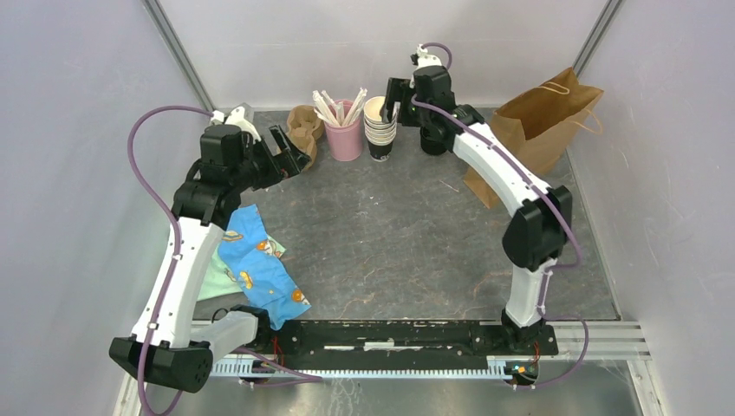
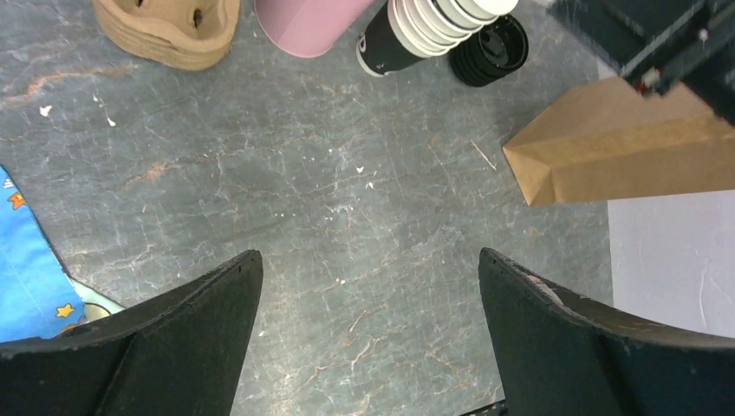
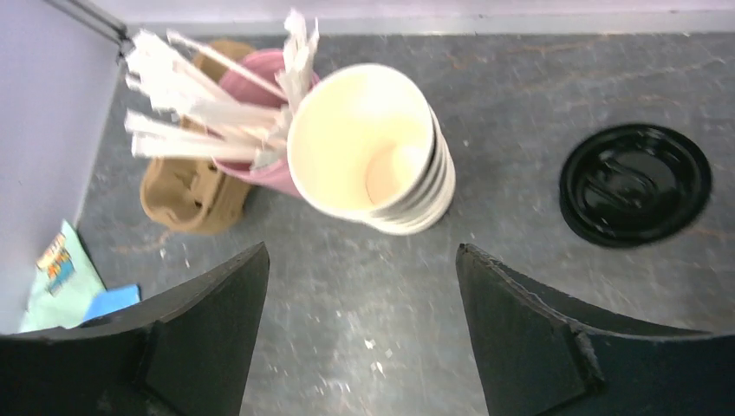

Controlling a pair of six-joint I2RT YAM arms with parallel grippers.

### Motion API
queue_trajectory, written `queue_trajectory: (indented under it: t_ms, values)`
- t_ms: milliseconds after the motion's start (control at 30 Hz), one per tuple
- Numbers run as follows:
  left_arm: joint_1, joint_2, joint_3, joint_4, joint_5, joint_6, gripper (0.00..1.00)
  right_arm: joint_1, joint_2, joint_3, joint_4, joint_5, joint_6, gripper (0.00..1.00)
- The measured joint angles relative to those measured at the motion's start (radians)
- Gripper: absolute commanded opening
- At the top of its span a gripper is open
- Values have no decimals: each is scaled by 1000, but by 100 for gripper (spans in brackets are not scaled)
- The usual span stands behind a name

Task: Pack the takeout coffee
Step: Pick up the coffee cup.

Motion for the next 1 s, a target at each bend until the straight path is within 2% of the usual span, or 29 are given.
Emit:
queue_trajectory:
  t_ms: [133,500,1000]
  values:
    - [0,1,-29,7,20,0,100,-3,106,101,35,18,53,77]
    - [-34,7,-35,-3,22,35,100,-15,237,158,117,53,134,59]
    - [-141,20,-34,-23,-57,128,100,-19,282,201,116,81,172,38]
